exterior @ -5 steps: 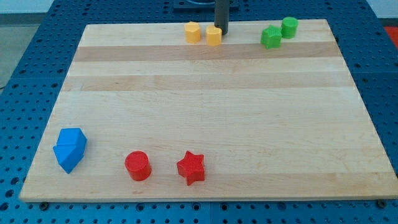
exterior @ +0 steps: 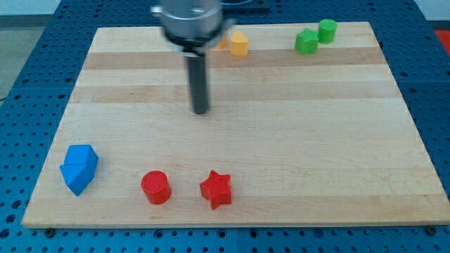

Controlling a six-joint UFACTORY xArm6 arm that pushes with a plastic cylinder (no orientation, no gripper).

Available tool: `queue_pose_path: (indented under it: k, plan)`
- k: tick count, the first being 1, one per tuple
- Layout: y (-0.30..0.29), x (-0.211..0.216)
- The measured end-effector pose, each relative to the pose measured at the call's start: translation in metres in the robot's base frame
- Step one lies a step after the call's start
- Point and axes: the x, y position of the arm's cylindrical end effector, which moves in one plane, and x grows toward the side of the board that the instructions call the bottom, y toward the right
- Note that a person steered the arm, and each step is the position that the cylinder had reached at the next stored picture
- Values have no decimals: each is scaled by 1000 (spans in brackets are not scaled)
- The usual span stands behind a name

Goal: Nudge red star left a bit

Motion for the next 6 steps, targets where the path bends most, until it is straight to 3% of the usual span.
queue_pose_path:
  k: [1,2,4,6]
  plan:
    - [-106,2]
    - [-178,31]
    - [-209,97]
    - [-210,106]
